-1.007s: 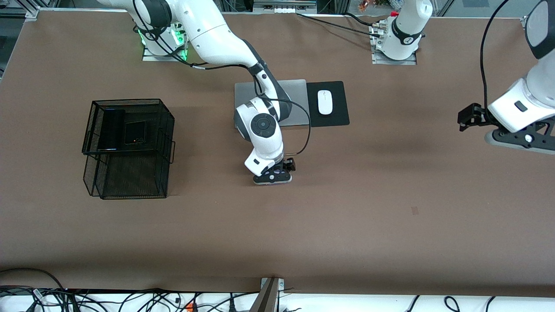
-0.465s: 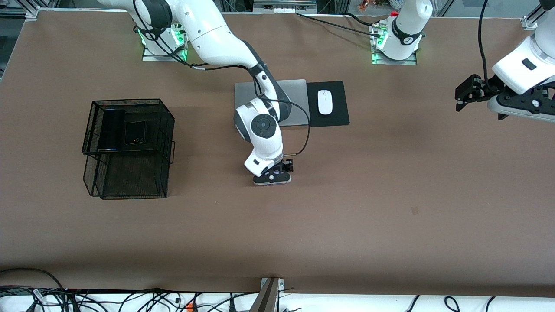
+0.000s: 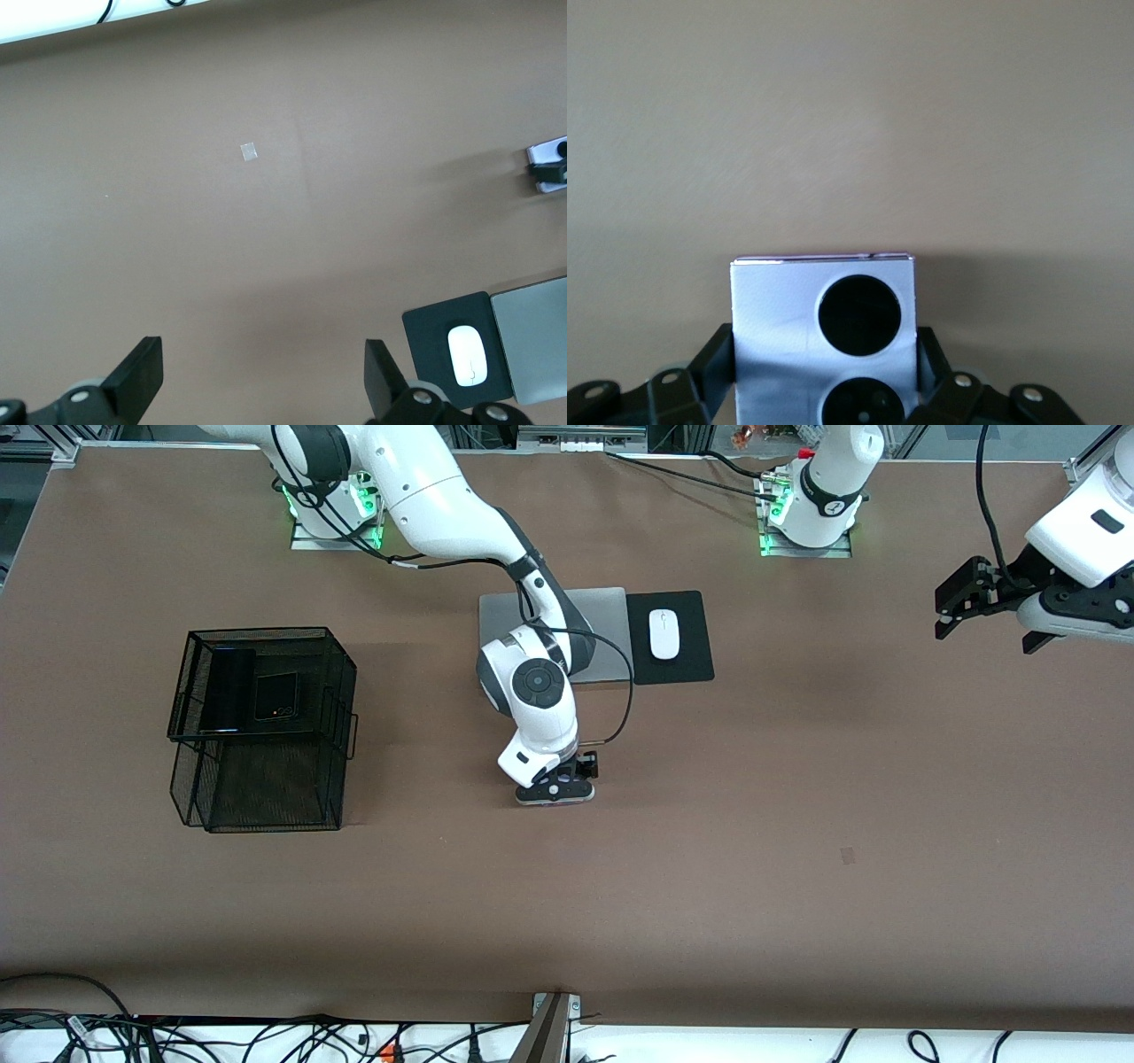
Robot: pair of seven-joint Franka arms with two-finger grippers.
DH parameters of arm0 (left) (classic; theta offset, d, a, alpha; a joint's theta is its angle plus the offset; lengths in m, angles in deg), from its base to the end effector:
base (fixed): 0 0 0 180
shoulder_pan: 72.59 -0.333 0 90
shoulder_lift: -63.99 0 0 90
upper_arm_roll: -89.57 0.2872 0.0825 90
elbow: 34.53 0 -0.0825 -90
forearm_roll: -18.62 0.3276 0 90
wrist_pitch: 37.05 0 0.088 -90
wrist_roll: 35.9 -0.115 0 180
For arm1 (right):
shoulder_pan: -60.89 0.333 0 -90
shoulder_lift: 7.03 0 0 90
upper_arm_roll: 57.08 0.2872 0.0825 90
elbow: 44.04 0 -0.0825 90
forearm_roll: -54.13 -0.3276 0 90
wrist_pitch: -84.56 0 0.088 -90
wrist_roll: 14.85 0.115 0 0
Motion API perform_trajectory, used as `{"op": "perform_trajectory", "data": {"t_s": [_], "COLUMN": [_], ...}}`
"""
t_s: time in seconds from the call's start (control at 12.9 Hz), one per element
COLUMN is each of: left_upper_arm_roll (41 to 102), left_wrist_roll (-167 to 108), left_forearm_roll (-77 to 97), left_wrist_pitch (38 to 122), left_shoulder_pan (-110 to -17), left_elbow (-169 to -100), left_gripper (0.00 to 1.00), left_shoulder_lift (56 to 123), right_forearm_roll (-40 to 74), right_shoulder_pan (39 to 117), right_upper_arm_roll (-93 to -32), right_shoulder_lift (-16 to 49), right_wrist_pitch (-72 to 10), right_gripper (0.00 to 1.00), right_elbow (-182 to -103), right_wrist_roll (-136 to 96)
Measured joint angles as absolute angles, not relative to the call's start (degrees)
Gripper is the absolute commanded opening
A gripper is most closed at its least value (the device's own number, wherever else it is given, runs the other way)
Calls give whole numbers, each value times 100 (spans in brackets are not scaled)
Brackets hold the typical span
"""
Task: Place phones with both arms
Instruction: 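Carry the white phone with the right gripper over the mesh basket, then lower the white phone into the basket and open the right gripper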
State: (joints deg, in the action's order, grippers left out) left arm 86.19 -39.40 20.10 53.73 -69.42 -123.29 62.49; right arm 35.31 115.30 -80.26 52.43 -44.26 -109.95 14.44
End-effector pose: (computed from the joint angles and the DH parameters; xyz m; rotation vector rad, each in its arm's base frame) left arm 0.4902 -0.0537 0.6110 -3.1025 0.2721 -0.0967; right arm 0.5454 0.4485 0.2078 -3.1208 -0.0790 -0.2346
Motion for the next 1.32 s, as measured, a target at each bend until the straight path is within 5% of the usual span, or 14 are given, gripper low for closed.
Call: {"op": "perform_trajectory", "data": {"t_s": [0.54, 0.85, 1.32], "left_upper_arm_roll": [8609, 8609, 8609], "left_wrist_roll": [-3902, -3898, -3890], "left_forearm_roll": [2009, 2009, 2009], "left_wrist_pitch": [5350, 5350, 5253], "left_shoulder_pan": [-6945, -6945, -6945], "left_elbow": [-12368, -12366, -12367], "left_gripper": [100, 100, 100], "left_shoulder_lift": [6330, 6346, 6369], "right_forearm_roll": [3564, 3494, 2978], "right_shoulder_pan": [10621, 9956, 9689], "right_upper_arm_roll": [-9810, -10277, -10173], "right_shoulder_lift": [3309, 3358, 3684], "right_wrist_pitch": [-1005, -982, -2361], "right_gripper": [0, 0, 0], "right_elbow": [-11091, -11790, -12783], "right_wrist_roll": [-719, -2107, -2725]}}
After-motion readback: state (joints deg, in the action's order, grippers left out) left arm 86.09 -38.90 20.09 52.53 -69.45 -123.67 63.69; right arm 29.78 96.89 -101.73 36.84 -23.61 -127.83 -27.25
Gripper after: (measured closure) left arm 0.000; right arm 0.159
